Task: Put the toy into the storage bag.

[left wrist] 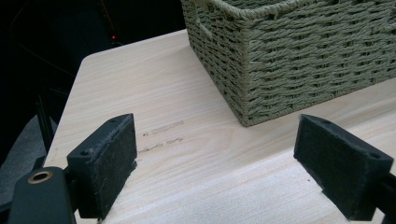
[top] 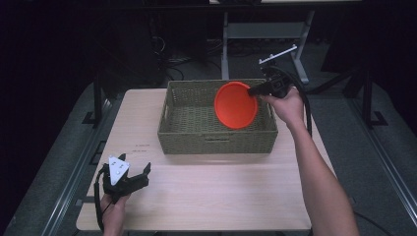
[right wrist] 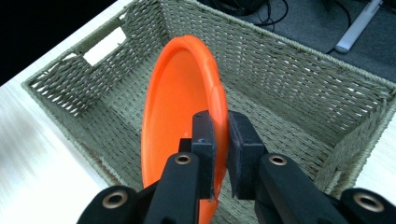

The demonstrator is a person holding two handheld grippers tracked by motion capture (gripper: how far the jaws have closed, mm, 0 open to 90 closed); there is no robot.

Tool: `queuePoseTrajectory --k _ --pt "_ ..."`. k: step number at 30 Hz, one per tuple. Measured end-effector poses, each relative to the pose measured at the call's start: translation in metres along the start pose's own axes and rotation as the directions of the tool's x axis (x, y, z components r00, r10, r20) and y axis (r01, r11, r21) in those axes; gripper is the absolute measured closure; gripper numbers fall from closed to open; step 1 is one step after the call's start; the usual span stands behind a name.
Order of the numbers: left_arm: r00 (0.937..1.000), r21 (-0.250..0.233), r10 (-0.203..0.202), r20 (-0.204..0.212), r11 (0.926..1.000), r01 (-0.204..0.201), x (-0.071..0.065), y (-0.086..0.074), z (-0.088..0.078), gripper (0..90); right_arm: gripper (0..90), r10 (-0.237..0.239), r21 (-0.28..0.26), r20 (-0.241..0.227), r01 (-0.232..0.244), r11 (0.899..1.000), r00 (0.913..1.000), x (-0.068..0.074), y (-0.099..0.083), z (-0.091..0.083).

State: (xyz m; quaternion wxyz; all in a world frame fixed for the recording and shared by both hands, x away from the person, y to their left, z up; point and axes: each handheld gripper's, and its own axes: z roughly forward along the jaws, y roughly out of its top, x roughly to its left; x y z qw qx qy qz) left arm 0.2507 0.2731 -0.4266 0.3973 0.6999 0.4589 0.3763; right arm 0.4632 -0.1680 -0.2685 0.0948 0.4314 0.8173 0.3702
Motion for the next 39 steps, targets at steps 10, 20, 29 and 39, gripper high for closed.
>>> queuePoseTrajectory --k 10,20,29,39 --pt "1.0 -0.002 -0.002 0.002 1.0 0.002 0.0 0.0 0.0 12.7 82.1 0.023 0.019 -0.001 -0.023 1.0 0.9997 -0.006 -0.003 0.021" --pt "1.0 -0.003 -0.001 0.001 1.0 0.001 0.0 0.0 0.0 12.7 82.0 0.029 0.041 -0.004 -0.029 0.999 0.9996 -0.006 -0.005 0.036" --pt "1.0 0.002 0.002 0.001 1.0 -0.002 0.001 0.0 0.0 12.7 82.0 0.034 0.061 -0.009 -0.034 0.998 0.9994 -0.005 -0.006 0.048" --pt "1.0 -0.002 0.0 0.002 1.0 0.0 0.001 0.0 0.0 12.7 82.0 0.051 0.098 0.003 -0.051 0.994 0.9987 -0.011 -0.016 0.064"
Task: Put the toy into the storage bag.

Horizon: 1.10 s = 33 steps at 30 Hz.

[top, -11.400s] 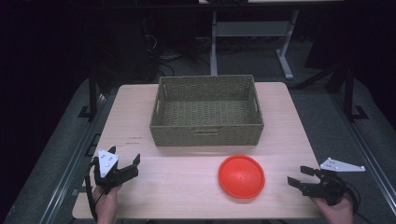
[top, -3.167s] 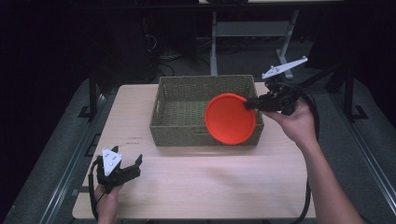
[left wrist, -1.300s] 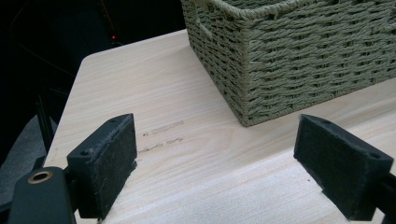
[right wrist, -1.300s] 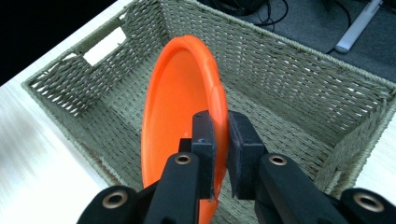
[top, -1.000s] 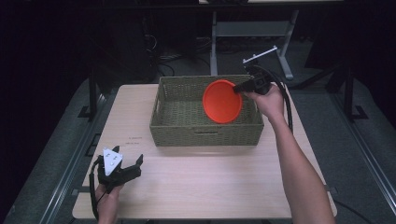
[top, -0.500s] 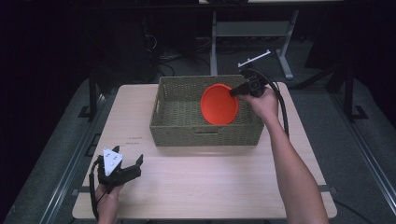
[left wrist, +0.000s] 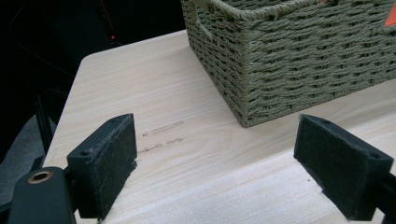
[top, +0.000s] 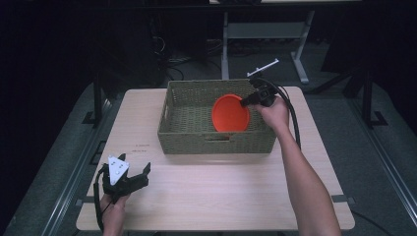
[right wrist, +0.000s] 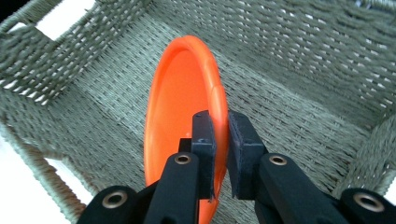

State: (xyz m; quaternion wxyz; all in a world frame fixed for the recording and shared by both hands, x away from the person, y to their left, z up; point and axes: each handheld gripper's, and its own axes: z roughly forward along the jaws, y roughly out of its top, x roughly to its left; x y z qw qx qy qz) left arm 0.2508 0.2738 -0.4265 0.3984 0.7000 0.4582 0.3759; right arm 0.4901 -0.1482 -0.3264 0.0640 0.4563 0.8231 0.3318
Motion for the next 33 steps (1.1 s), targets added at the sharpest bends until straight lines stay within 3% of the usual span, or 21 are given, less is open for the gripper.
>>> queuePoseTrajectory --k 5,23,33 --pt "1.0 0.003 0.0 0.0 1.0 0.0 0.0 0.0 0.0 12.7 81.9 0.018 0.014 -0.009 -0.018 1.0 0.9998 -0.002 -0.003 0.007" --pt "1.0 0.006 -0.009 -0.004 0.9999 0.009 0.0 0.0 0.0 12.7 81.7 -0.005 0.1 0.003 0.004 0.995 1.0 0.0 -0.004 0.027" --pt "0.9999 0.011 -0.014 -0.005 0.9998 0.014 0.001 0.001 0.0 12.7 76.7 0.02 0.133 -0.019 -0.017 0.991 0.9996 -0.006 -0.005 0.027"
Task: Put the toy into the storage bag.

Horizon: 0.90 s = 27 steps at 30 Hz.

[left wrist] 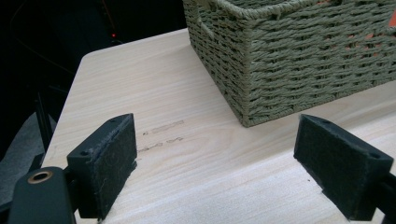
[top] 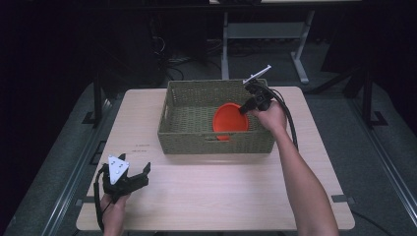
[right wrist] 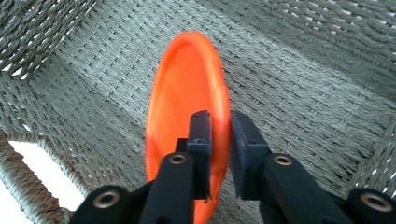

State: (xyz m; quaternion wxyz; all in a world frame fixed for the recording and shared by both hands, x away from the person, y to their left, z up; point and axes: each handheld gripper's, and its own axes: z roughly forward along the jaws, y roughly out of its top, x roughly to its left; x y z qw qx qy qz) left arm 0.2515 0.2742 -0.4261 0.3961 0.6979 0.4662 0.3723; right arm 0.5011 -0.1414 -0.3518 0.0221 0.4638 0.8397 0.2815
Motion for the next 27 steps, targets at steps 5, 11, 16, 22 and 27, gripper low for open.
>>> queuePoseTrajectory --k 5,11,16,22,27 --pt "1.0 0.001 0.006 0.0 1.0 -0.006 -0.001 0.0 0.0 12.7 72.1 0.001 0.013 0.009 -0.001 1.0 1.0 -0.001 -0.001 0.002" --pt "1.0 -0.01 -0.006 -0.003 0.9999 0.005 0.0 0.0 -0.001 12.7 64.8 0.027 0.012 0.019 -0.027 1.0 0.9995 -0.004 -0.003 0.007" --pt "1.0 -0.006 -0.002 0.0 1.0 0.002 0.0 -0.001 -0.002 12.7 60.0 0.04 0.013 0.029 -0.04 0.999 0.9988 -0.004 -0.005 0.009" --pt "0.9999 -0.01 -0.008 -0.009 0.9999 0.008 0.001 -0.002 -0.003 12.7 55.9 0.06 0.01 0.017 -0.06 0.998 0.9981 -0.007 -0.007 0.011" --pt "1.0 -0.005 -0.004 -0.008 1.0 0.004 0.001 -0.002 -0.004 12.7 54.6 0.076 0.011 0.005 -0.076 0.997 0.9971 -0.01 -0.009 0.012"
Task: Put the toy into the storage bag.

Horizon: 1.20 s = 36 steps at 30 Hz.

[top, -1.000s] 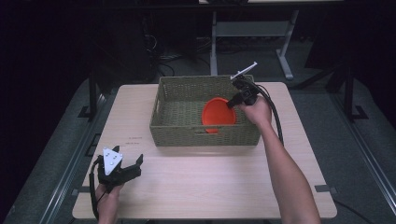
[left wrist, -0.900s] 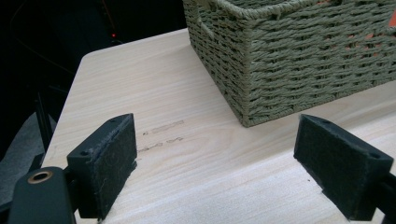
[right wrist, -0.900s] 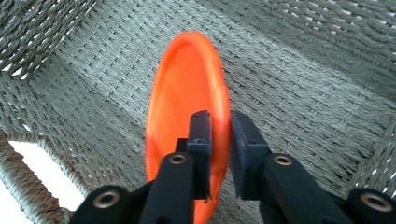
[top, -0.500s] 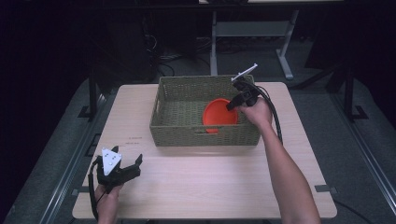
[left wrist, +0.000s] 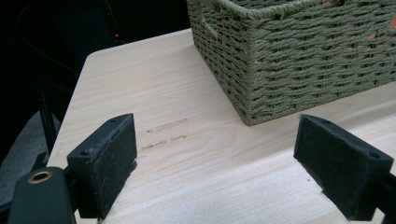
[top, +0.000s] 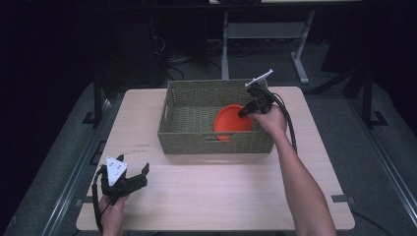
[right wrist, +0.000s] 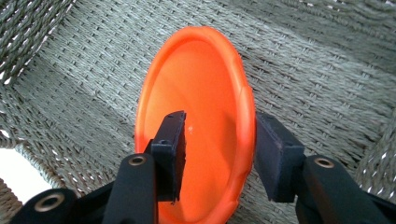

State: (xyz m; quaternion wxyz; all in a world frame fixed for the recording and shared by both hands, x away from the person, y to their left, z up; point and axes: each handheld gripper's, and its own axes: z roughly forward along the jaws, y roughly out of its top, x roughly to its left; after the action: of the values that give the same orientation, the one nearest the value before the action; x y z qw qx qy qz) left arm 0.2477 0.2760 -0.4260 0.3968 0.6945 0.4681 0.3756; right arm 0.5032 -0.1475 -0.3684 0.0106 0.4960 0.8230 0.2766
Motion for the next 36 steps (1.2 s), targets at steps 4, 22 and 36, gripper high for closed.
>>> queuePoseTrajectory --k 4,22,36 --pt "1.0 0.002 -0.001 -0.001 1.0 0.001 0.0 0.0 0.0 12.7 53.7 0.007 0.01 -0.005 -0.007 1.0 1.0 -0.002 -0.001 0.0" --pt "1.0 0.003 0.002 -0.003 1.0 -0.002 0.0 -0.001 -0.003 12.7 40.3 0.036 -0.027 -0.035 -0.037 0.999 0.9987 -0.011 -0.01 -0.016" --pt "1.0 0.002 -0.003 -0.005 1.0 0.003 0.001 -0.001 -0.002 12.7 34.0 0.017 -0.073 -0.108 -0.025 0.997 0.994 -0.011 -0.022 -0.043"
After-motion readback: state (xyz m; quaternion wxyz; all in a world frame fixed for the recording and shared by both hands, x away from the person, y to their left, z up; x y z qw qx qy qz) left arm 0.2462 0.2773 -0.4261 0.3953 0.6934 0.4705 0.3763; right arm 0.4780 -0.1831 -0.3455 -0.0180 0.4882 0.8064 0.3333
